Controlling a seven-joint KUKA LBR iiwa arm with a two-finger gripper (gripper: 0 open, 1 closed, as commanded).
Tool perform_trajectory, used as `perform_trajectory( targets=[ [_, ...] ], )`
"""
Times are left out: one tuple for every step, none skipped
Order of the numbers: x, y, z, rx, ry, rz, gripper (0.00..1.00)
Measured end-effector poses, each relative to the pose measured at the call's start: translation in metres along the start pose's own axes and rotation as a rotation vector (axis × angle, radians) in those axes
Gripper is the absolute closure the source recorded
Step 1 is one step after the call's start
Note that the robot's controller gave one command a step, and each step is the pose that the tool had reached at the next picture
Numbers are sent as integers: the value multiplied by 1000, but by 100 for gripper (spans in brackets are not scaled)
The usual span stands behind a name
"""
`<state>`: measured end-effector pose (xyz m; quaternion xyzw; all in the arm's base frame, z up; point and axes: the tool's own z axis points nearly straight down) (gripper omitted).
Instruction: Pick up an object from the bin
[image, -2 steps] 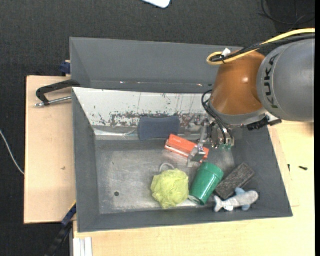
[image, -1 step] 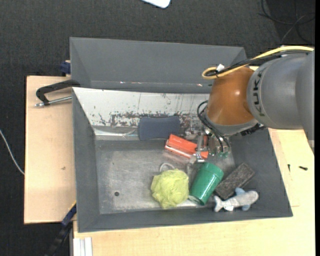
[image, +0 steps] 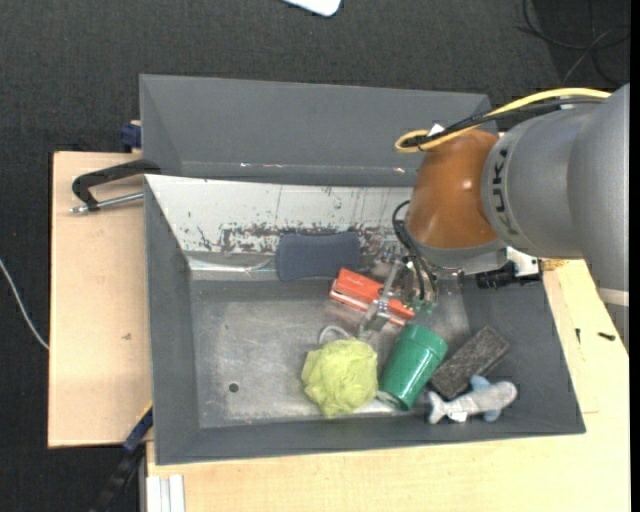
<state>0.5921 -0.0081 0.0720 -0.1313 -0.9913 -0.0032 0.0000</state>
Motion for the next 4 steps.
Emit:
perform_trajectory(
  targets=[
    [-1,-1,0,3,-3,-93,0],
    [-3,1,-5,4,-8,0,100],
    [-3,1,-5,4,-8,0,100],
    [-2,1,-7,5,-6,-1,100]
  ],
)
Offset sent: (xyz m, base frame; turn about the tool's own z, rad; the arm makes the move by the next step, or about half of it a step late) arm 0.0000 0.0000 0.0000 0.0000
